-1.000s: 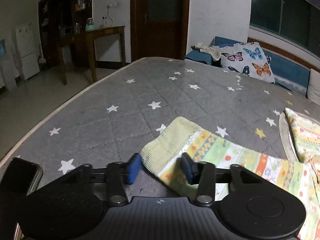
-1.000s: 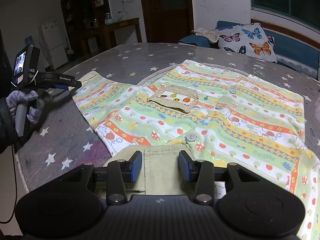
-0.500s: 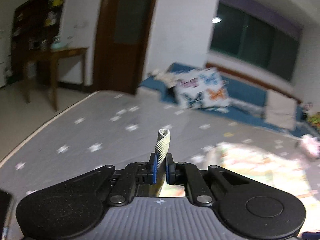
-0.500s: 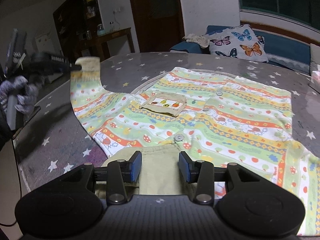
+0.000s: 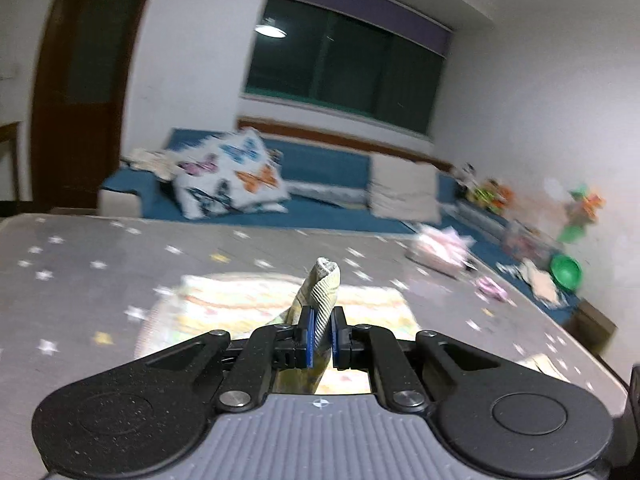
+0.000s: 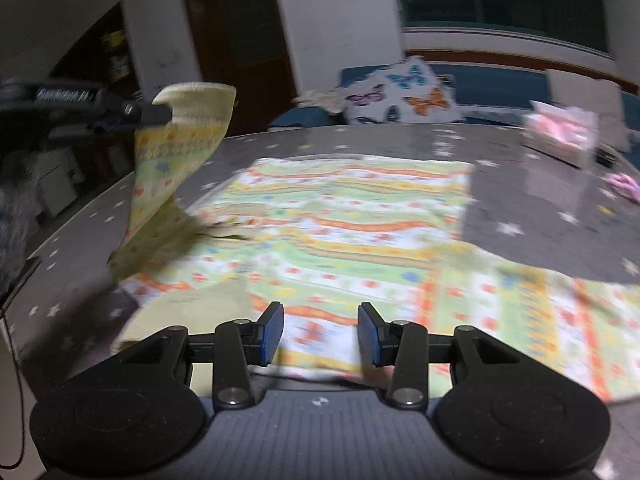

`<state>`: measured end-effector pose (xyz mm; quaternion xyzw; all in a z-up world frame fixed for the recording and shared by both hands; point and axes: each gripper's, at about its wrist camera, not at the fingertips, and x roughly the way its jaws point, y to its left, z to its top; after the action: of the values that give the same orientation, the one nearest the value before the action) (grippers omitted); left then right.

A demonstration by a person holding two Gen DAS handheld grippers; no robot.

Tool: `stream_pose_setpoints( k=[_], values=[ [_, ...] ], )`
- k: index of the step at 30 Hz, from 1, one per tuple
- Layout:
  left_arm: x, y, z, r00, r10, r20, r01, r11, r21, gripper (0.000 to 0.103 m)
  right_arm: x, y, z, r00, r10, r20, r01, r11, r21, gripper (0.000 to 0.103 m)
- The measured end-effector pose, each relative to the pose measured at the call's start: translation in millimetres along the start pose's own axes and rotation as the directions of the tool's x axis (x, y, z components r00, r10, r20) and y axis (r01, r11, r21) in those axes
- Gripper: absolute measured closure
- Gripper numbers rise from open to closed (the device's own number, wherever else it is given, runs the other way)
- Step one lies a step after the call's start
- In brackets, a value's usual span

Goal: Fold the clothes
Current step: 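Pull the shirt with both grippers to smooth it flat, then release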

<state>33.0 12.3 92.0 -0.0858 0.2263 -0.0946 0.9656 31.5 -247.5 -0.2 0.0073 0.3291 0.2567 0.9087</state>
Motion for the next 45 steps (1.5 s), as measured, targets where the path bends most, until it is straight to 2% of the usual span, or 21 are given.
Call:
stream_pose_setpoints(
  k=[8, 11, 14, 16, 20, 22, 25, 30, 37, 43, 45],
  values=[
    [33.4, -41.7, -38.6, 0.991, -0.078, -0.108, 0.084, 0.995, 0.060, 0.094, -27.9, -57.4, -15.6, 0.989, -0.149, 0.017, 0.146, 0.981, 0.125, 0.062],
    [43.5, -52.2, -51.5, 0.982, -0.102, -0.158, 0.116, 0.990, 0.083, 0.089, -36.1, -73.2, -19.4, 0.980, -0.198, 0.026, 0.191, 0.967, 0.167, 0.061],
    [46.7, -60.5, -62.5, 0.975, -0.117, -0.187, 0.141, 0.983, 0.119, 0.079, -44.3, -89.0, -23.0, 0.968, -0.248, 0.033, 0.236, 0.949, 0.209, 0.053],
    [45.4, -64.2, -67.9, 0.970, -0.132, -0.204, 0.162, 0.977, 0.136, 0.057, -47.7, -96.8, -24.1, 0.961, -0.273, 0.038, 0.257, 0.938, 0.234, 0.052],
    [37.2, -64.8, -69.1, 0.971, -0.149, -0.187, 0.182, 0.969, 0.170, 0.052, -53.7, -110.0, -26.1, 0.946, -0.321, 0.046, 0.298, 0.917, 0.266, 0.048],
    [34.7, -59.9, -66.5, 0.976, -0.137, -0.167, 0.167, 0.969, 0.181, 0.051, -57.7, -117.3, -27.1, 0.937, -0.347, 0.051, 0.319, 0.904, 0.283, 0.048],
    [38.1, -49.9, -61.3, 0.986, -0.082, -0.145, 0.108, 0.977, 0.184, 0.051, -65.8, -130.1, -28.1, 0.917, -0.394, 0.061, 0.357, 0.880, 0.312, 0.048],
    [50.8, -31.2, -61.2, 0.985, 0.020, -0.174, 0.011, 0.984, 0.176, 0.049, -72.7, -149.7, -32.1, 0.881, -0.470, 0.047, 0.428, 0.837, 0.341, 0.048],
    [65.2, -32.3, -74.6, 0.976, 0.059, -0.210, -0.009, 0.973, 0.232, 0.024, -68.2, -170.8, -36.9, 0.851, -0.525, 0.011, 0.486, 0.795, 0.363, 0.050],
    [71.8, -35.1, -82.5, 0.971, 0.075, -0.229, -0.013, 0.965, 0.261, 0.009, -58.6, -177.9, -39.2, 0.834, -0.552, -0.013, 0.519, 0.775, 0.360, 0.052],
    [74.6, -35.0, -83.2, 0.968, 0.080, -0.238, -0.014, 0.964, 0.264, 0.007, -56.5, -175.3, -39.0, 0.828, -0.560, -0.015, 0.529, 0.774, 0.349, 0.060]
  ],
)
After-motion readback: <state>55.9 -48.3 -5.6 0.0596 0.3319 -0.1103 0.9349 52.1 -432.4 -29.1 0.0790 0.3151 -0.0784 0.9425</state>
